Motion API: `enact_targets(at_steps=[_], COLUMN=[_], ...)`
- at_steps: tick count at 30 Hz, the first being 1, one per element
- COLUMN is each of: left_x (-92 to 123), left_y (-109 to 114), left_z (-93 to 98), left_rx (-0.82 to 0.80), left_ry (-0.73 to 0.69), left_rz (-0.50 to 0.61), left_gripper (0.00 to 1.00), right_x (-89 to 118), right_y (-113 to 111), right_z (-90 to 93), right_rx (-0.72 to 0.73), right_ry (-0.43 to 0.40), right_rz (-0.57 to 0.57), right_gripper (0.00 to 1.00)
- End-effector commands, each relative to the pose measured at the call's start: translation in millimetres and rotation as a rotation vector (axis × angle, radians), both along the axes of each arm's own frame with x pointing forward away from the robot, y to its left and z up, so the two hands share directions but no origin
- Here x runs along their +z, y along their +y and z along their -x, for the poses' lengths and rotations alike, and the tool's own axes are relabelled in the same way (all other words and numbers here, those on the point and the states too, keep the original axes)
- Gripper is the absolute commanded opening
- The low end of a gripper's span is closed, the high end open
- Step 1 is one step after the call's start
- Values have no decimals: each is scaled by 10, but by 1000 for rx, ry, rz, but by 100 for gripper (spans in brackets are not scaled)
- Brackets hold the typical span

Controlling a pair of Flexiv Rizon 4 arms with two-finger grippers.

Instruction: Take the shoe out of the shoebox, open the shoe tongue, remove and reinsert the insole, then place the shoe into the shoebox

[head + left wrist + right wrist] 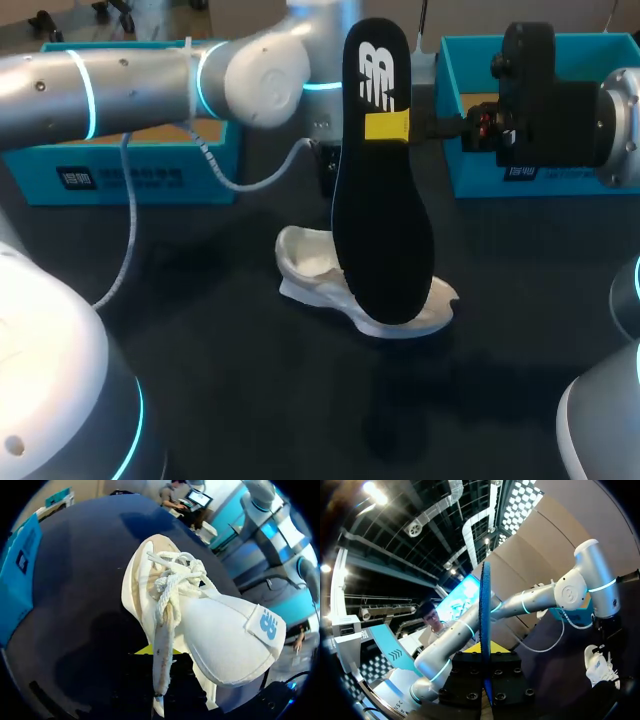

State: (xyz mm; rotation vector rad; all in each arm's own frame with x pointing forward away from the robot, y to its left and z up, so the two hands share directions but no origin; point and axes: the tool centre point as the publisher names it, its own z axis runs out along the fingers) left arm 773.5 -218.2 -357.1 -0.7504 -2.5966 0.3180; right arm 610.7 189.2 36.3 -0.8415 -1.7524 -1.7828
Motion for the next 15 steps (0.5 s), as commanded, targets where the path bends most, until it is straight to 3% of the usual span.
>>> enact_targets(at_steps=[1, 5, 15], left_x=[61, 131, 131], left_y=[-60, -32, -32], left_z=[-18, 83, 83], left_rx=[-194, -322, -322], left_ry=[80, 17, 17], left_rz=[-52, -7, -7], left_gripper=[0, 0, 0], right_x=[24, 24, 24], right_y=[65, 65, 65], right_z=[85, 85, 85], right_rx=[-19, -19, -19], right_ry=[-1, -1, -1], right_rz=[-4, -4, -4], right_gripper=[0, 0, 0])
